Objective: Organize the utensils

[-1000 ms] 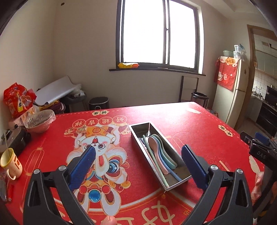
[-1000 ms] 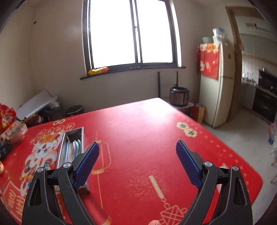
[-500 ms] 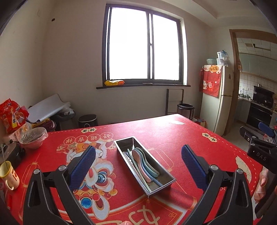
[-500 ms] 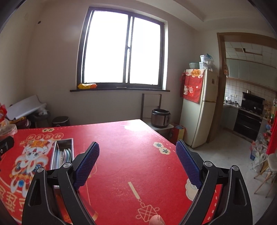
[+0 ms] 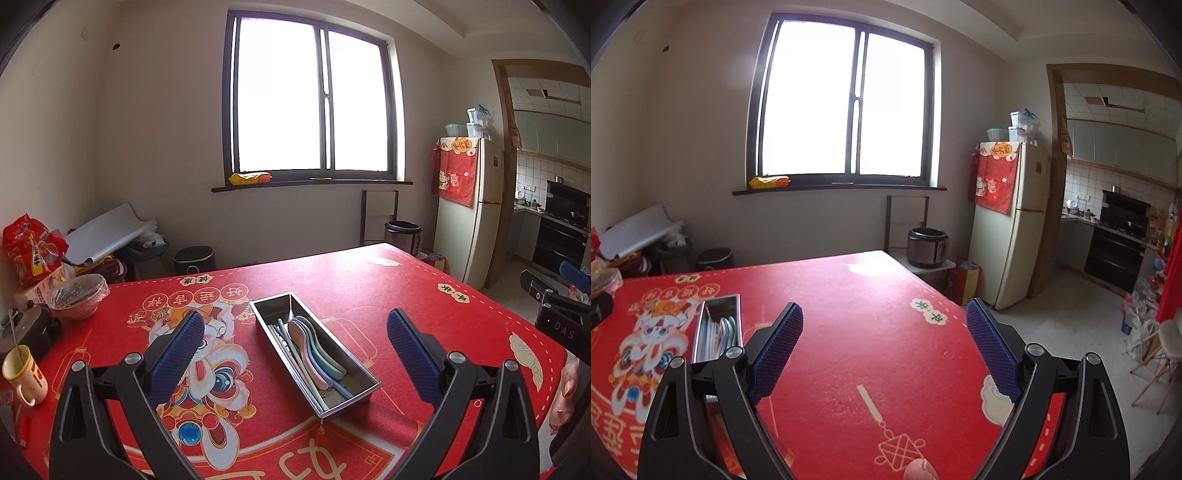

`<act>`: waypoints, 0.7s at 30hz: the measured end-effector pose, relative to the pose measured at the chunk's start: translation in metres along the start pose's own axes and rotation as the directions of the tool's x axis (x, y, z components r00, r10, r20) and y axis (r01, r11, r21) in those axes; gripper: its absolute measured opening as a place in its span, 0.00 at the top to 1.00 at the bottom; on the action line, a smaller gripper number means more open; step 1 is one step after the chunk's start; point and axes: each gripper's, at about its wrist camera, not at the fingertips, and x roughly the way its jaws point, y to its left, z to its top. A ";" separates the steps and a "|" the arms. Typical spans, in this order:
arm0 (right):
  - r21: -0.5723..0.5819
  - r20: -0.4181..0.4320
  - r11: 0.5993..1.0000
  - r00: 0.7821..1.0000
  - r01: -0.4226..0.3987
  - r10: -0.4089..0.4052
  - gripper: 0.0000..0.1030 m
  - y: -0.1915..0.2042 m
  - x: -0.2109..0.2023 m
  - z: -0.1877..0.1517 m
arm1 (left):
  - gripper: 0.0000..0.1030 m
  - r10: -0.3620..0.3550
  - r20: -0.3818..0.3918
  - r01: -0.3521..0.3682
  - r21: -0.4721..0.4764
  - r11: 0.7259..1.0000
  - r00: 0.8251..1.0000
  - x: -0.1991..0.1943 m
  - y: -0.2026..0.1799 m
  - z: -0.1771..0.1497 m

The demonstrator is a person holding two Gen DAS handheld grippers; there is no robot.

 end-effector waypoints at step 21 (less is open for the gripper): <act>0.028 -0.016 0.998 0.998 0.058 -0.058 0.15 -0.015 0.003 0.001 | 0.06 -0.011 -0.007 0.011 -0.007 1.000 1.000 0.005 -0.003 0.000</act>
